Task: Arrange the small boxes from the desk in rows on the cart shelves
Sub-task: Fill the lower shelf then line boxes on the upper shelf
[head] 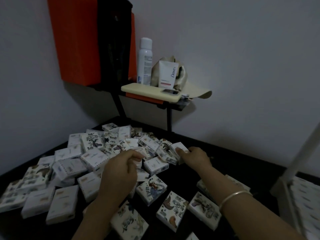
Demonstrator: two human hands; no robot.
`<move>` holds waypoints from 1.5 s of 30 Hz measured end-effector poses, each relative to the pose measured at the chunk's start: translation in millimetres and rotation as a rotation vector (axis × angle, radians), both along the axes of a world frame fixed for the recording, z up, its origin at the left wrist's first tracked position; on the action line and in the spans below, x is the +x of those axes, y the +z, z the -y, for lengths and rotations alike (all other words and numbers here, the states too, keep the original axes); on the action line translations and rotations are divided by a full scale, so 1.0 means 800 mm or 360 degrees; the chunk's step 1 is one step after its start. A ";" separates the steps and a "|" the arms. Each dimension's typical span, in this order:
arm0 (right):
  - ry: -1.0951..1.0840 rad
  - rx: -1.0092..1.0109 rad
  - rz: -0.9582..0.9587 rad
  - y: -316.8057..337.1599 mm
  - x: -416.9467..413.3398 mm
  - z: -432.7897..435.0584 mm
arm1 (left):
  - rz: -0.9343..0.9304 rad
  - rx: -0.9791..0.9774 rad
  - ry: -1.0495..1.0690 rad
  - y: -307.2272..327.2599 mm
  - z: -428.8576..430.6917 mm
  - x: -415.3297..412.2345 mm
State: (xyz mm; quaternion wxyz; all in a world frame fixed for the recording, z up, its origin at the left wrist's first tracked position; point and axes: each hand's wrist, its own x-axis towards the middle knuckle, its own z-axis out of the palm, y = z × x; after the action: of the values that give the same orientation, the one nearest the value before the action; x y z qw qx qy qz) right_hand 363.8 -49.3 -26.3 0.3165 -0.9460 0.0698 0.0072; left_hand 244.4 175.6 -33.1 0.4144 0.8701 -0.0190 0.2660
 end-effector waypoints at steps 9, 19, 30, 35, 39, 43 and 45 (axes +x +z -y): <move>-0.0115 0.0144 0.0224 -0.013 -0.016 0.004 | 0.0189 0.0030 0.0435 -0.001 -0.009 -0.016; -0.0129 0.0192 0.0238 -0.008 -0.038 0.007 | 0.0011 0.0550 0.0468 0.019 0.004 0.011; 0.0194 0.0830 0.0503 0.058 -0.128 0.015 | -0.0179 0.0833 0.0392 0.043 -0.003 0.038; 0.0483 0.1017 0.0580 0.111 -0.197 0.020 | -0.0002 0.0174 0.0075 0.089 0.010 -0.018; 0.0596 0.0880 0.0682 0.150 -0.248 0.031 | -0.0107 -0.0529 -0.0362 0.139 0.032 -0.082; 0.0663 0.0654 0.0853 0.196 -0.300 0.057 | -0.0157 -0.0857 -0.0648 0.181 0.049 -0.132; 0.0686 0.0583 0.0943 0.219 -0.325 0.071 | -0.0131 -0.0804 -0.0659 0.200 0.059 -0.149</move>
State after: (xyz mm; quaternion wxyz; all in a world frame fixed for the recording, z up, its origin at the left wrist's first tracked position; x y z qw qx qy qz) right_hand 103.4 -106.4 149.2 0.4774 -0.8281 -0.2266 -0.1870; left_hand 125.3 128.4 127.0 0.6627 0.7276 -0.1122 0.1370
